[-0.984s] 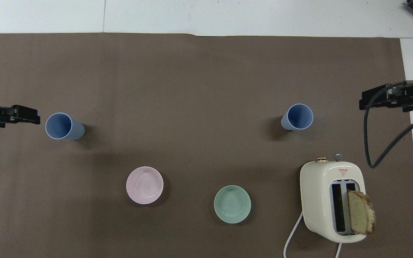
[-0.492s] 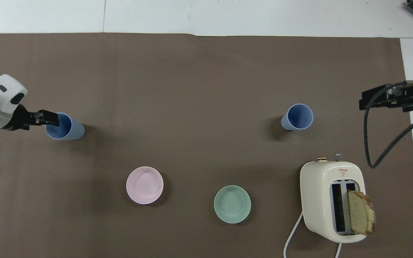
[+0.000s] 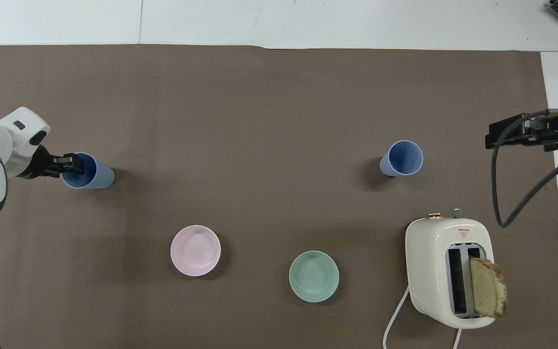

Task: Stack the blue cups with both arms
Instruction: 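Reach the left gripper to the nearby blue cup and grasp it, then carry the blue cup with the left gripper to the table center and set it down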

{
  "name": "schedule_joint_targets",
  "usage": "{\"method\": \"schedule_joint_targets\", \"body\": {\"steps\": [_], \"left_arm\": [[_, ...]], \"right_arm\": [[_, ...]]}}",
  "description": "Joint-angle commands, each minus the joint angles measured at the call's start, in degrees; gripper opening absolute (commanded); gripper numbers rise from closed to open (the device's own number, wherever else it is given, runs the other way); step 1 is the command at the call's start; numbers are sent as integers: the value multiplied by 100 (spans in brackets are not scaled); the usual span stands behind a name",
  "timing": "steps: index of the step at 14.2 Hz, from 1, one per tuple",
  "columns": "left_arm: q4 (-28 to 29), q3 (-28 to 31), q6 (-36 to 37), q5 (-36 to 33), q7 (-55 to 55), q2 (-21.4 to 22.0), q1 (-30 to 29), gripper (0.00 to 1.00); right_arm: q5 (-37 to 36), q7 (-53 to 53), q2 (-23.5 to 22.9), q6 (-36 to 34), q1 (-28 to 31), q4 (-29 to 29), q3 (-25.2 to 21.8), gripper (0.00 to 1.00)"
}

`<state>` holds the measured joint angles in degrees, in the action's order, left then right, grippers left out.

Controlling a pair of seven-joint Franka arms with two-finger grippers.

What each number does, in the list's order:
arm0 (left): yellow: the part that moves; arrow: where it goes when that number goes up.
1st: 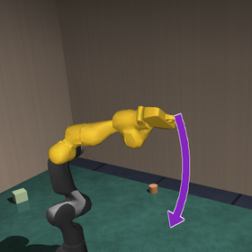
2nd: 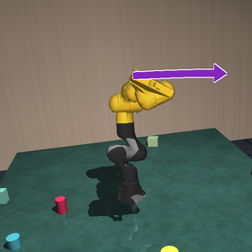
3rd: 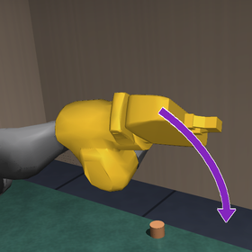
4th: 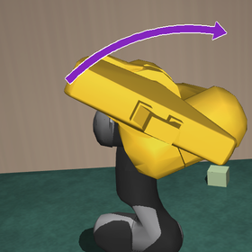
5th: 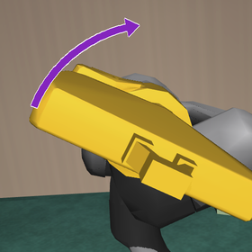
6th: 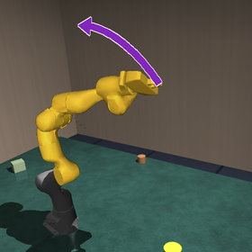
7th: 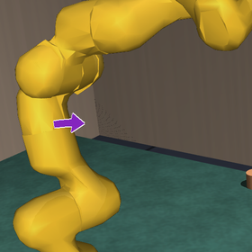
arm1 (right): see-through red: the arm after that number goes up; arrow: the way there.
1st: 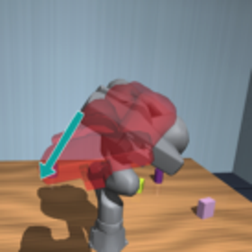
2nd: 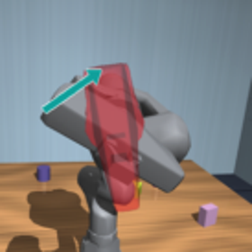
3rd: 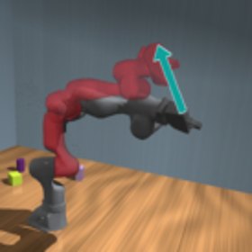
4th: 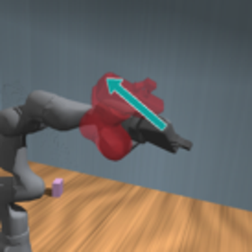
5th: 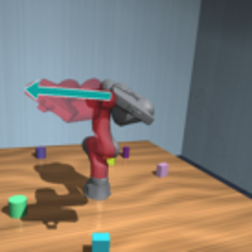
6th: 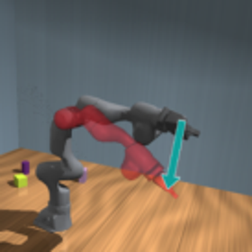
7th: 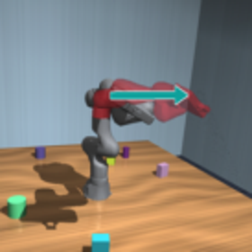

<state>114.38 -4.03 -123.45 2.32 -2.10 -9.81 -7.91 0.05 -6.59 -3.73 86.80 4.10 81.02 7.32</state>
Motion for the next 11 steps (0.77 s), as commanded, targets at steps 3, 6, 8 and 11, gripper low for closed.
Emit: {"method": "schedule_joint_targets", "body": {"steps": [3,6,8,11], "left_arm": [[-134,-19,-92,-39,16,-20,0,0],[-555,-37,170,31,95,-38,53,0],[-985,-89,696,259,296,14,88,0],[-1557,-90,1330,260,1313,59,657,0]], "right_arm": [[118,123,101,21,82,124,24,100],[118,123,101,21,82,124,24,100],[118,123,101,21,82,124,24,100],[118,123,101,21,82,124,24,100]]}}
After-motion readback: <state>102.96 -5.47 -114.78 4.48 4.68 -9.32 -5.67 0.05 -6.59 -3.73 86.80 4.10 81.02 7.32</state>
